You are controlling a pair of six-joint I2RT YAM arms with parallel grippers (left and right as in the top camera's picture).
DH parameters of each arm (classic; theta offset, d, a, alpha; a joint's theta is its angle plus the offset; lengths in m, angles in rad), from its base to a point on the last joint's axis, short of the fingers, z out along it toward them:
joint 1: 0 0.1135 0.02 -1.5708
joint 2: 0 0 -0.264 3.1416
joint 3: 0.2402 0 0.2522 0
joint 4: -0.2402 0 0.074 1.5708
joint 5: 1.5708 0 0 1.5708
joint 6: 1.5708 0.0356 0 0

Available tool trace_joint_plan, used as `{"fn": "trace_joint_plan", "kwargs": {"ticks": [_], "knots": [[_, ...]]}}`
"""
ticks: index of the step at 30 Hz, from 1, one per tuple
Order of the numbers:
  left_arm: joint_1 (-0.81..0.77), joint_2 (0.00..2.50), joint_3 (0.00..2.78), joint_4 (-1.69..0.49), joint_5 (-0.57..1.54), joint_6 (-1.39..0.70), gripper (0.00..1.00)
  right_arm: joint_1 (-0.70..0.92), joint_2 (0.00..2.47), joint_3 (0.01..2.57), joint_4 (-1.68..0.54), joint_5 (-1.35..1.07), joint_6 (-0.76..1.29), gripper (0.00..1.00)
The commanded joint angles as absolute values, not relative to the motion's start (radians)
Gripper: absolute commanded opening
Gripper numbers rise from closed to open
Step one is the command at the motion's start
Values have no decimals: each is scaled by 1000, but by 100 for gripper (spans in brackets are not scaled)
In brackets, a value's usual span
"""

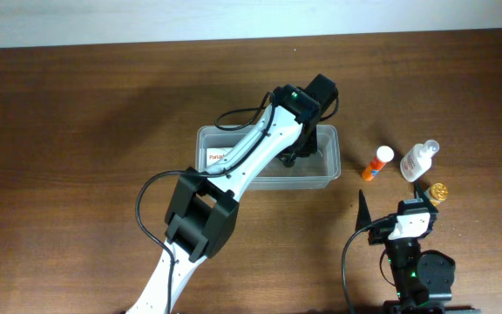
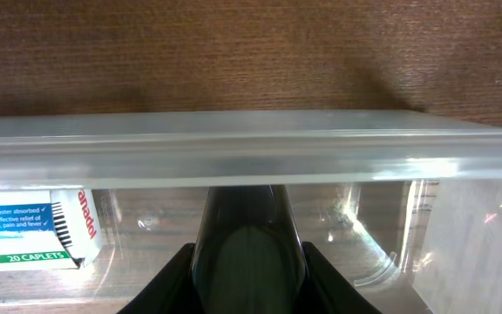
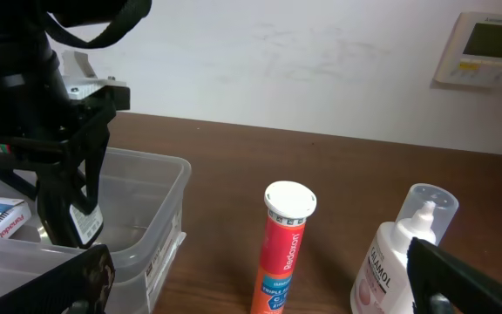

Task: Pack container
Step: 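Lower the dark bottle upright into the container and release it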

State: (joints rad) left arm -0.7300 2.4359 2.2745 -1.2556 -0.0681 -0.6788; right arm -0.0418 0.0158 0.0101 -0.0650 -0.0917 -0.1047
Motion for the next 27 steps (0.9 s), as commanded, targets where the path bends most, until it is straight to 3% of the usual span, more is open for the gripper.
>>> {"fn": "trace_joint_plan", "kwargs": {"ticks": [1,27], "knots": [[-727,2442,2271,-1256,-75,-696,24,-49,7,6,-72,-91,-101,98],[-727,2442,2225,-1225,-102,-695,25,-49,7,6,-72,-91,-100,98]]}}
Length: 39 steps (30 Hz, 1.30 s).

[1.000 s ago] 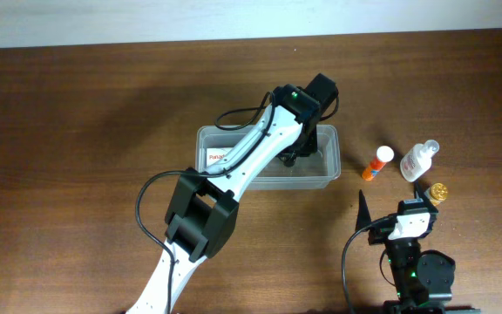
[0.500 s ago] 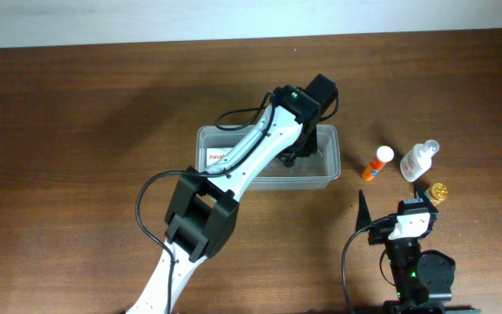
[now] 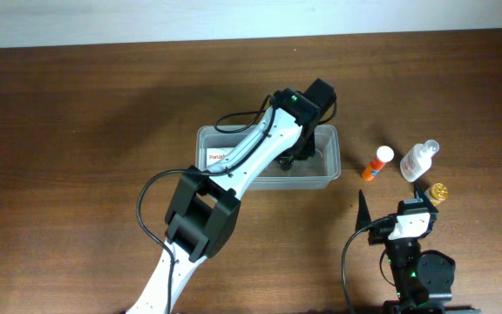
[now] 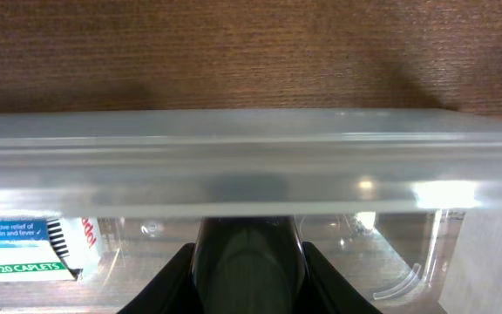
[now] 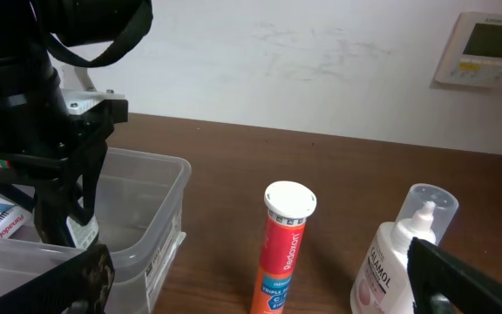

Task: Pack container
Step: 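Lower the dark bottle upright into the container and release it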

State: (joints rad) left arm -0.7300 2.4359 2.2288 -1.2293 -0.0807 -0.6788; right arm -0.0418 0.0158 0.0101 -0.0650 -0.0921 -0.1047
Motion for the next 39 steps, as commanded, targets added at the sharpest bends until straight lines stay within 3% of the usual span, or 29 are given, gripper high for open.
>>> {"fn": "trace_joint_plan", "kwargs": {"ticks": [1,7,33,34,35,39], "knots": [[-727,2442,2225,-1225,-102,-696,25,-49,7,6,-72,-91,-100,98],[-727,2442,2225,-1226,-90,-695,34,-49,7,6,-72,-91,-100,98],[-727,2442,2225,-1217,-22,-696,35,-49,7,6,-72,-91,-100,98],[-727,2442,2225,-1217,-22,-696,51,-49,7,6,-72,-91,-101,98],[-727,2442,2225,-1217,-22,-696,59,-49,7,6,-72,-91,-100,98],[-727,2442,2225,-1217,-22,-696,63,-49,7,6,-72,-91,-100,98]]}}
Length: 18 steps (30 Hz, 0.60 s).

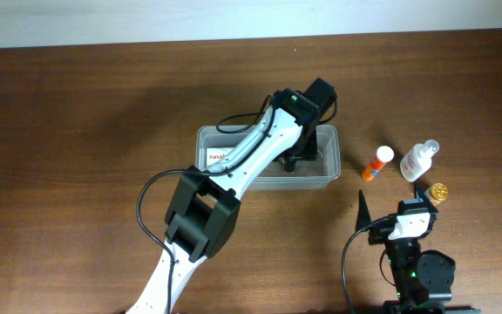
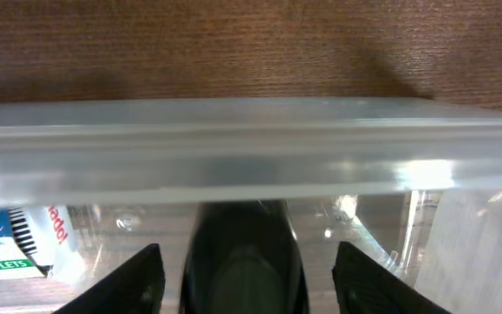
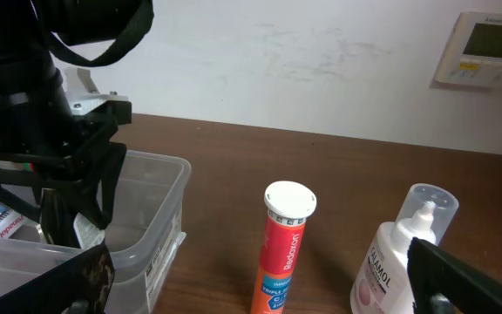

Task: Pack container
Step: 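Lower the dark bottle upright into the container and release it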

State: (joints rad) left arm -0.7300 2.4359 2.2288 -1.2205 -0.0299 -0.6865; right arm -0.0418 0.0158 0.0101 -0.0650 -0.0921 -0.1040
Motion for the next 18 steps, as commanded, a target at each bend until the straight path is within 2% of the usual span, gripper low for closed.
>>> {"fn": "trace_joint_plan", "kwargs": {"ticks": [1,10,18], "knots": [[-727,2442,2225,-1218,-22,-696,63,-49,7,6,-72,-91,-101,98],[-714,2441,2280,-1234,-21,-654,62,-49,7,6,-72,-91,-100,98],[-636,2436,2644,-1450,-19,-584,63,-49,7,6,-72,-91,-100,98]]}}
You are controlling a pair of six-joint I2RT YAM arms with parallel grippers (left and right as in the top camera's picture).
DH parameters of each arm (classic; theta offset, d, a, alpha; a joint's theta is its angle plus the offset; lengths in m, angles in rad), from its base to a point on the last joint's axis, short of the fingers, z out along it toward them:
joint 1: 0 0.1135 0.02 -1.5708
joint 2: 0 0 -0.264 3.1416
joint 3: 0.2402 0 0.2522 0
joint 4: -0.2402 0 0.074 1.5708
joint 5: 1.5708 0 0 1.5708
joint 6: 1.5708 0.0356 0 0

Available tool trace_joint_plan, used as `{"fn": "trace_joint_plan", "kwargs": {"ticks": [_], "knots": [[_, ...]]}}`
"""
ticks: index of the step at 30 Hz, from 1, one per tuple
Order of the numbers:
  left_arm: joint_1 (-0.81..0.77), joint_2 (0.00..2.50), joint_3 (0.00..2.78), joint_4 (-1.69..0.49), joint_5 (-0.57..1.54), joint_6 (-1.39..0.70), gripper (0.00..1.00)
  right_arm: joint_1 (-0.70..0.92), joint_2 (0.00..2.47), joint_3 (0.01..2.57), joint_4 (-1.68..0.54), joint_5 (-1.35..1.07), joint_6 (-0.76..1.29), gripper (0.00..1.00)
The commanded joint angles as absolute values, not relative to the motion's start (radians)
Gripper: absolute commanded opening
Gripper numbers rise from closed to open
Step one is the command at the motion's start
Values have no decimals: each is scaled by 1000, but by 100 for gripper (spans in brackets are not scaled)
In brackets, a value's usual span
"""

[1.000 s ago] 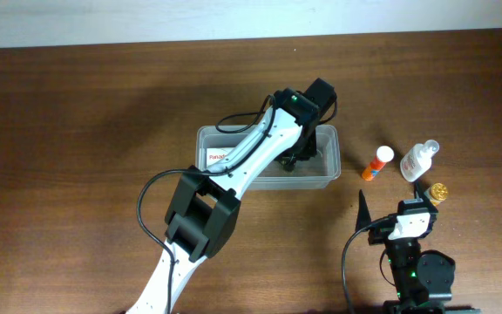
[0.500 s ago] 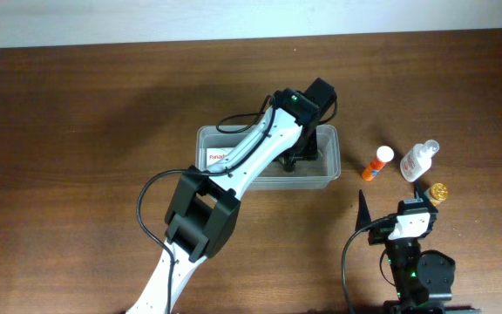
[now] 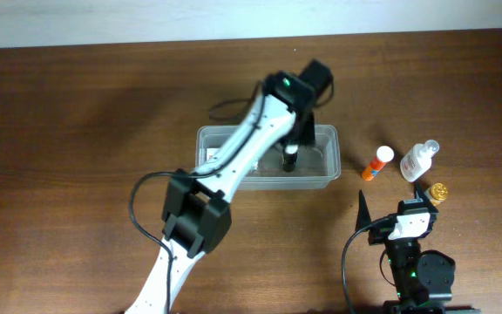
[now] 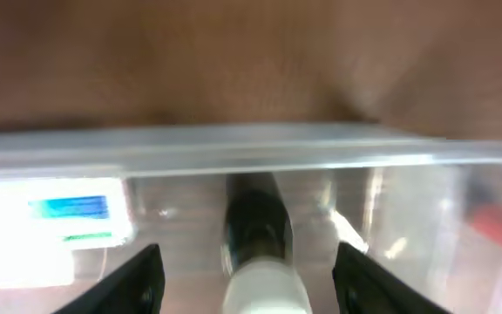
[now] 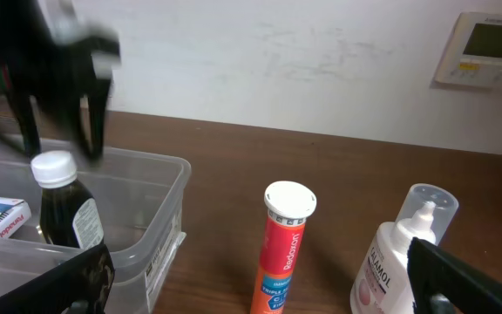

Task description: Pack container

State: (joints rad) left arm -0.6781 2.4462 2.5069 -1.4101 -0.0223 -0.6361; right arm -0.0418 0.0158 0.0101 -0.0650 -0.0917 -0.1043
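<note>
A clear plastic container (image 3: 325,174) stands mid-table. Upright inside it is a dark bottle with a white cap (image 3: 291,158), also in the left wrist view (image 4: 259,253) and the right wrist view (image 5: 59,208). A white Panadol box (image 4: 55,228) lies in the container's left part. My left gripper (image 3: 293,131) hangs open just above the bottle, holding nothing; its fingers (image 4: 142,281) frame the cap. My right gripper (image 3: 392,202) rests open near the front edge.
To the right of the container stand an orange tube with a white cap (image 3: 377,163), a clear lotion bottle (image 3: 418,160) and a small gold item (image 3: 439,190). The tube (image 5: 284,246) and lotion bottle (image 5: 405,253) stand before my right gripper (image 5: 268,288).
My left gripper has risen from inside the container to above its rim, still open. The dark bottle stays standing alone in the container, its white cap now showing.
My left gripper was shut on the dark bottle inside the container's right part, and later held it a little lower. Then its fingers stood open beside the bottle. Now it is raised clear, the bottle left upright. The right arm has not moved.
</note>
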Motion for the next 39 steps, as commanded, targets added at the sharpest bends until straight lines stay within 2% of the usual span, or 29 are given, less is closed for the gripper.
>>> {"fn": "trace_joint_plan", "kwargs": {"ticks": [1,6,9,12,13,19,26,33,39], "knots": [[-622,2436,2701,-1479,-19,-575,64,-49,7,6,-72,-91,-101,99],[-536,2435,2925,-1610,-35,-520,69,-49,7,6,-72,-91,-101,98],[-458,2434,2989,-1688,-113,-495,70,-49,7,6,-72,-91,-100,99],[-372,2432,2986,-1688,-94,-400,87,-49,7,6,-72,-91,-100,98],[-346,2432,2983,-1688,-95,-392,99,-49,7,6,-72,-91,-100,98],[-174,2433,2983,-1688,-114,-260,99,-49,7,6,-72,-91,-100,98],[-10,2433,2983,-1687,-155,-252,99,-49,7,6,-72,-91,-101,98],[79,2433,2983,-1687,-151,-252,99,-49,7,6,-72,-91,-100,98],[95,2433,2983,-1687,-151,-252,99,-49,7,6,-72,-91,-100,98]]}}
